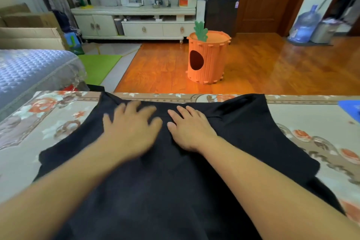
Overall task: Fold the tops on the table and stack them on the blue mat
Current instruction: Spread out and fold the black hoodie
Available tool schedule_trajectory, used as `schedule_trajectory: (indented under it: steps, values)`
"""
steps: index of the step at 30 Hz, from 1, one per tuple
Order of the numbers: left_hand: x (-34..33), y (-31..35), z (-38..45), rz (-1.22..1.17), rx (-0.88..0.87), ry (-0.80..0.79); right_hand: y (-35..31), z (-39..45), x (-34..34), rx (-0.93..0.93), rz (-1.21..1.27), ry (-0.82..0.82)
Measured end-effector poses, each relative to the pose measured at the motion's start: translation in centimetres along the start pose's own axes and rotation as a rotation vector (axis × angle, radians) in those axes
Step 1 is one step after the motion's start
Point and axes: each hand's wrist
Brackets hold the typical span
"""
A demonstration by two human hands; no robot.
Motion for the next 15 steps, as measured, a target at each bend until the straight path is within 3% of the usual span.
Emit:
schedule_trajectory:
  steps: [2, 3, 5, 7, 8, 10, 15]
  values:
    - [-3.1, 1.0, -5.7, 0.066, -0.005, -0.168, 0.3, -0.5, 2.2, 0.110, 0.204, -0.061]
    - [-4.5, 1.0, -7.2, 0.112, -0.024, -0.172, 0.9, -1.3, 3.5, 0.141, 0.378, -0.038]
    - [-6.3, 0.6, -8.0, 0.135, -0.039, -0.119, 3.6, -3.3, 5.5, 0.147, 0.553, 0.251]
    - [-6.6, 0.4, -7.7, 0.117, -0.032, -0.096, 8.0, -5.0, 6.3, 0.074, 0.364, 0.546]
    - [-6.6, 0.3, -7.6, 0.118, -0.034, -0.086, 10.2, -5.6, 6.3, 0.010, 0.237, 0.556]
    - [-6.6, 0.4, -7.6, 0.124, -0.041, -0.074, 14.0, -6.0, 6.5, -0.120, 0.036, 0.402]
    - [-6.5, 0.3, -7.7, 0.107, -0.036, -0.058, 17.7, -2.8, 4.8, -0.189, -0.058, 0.191]
Point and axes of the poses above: each hand's wrist, its own z-axis towards the middle knuckle, its own x-axis out of the back of the hand, y = z × x, and after that the axes turned 5 degrees about -y, right-handed
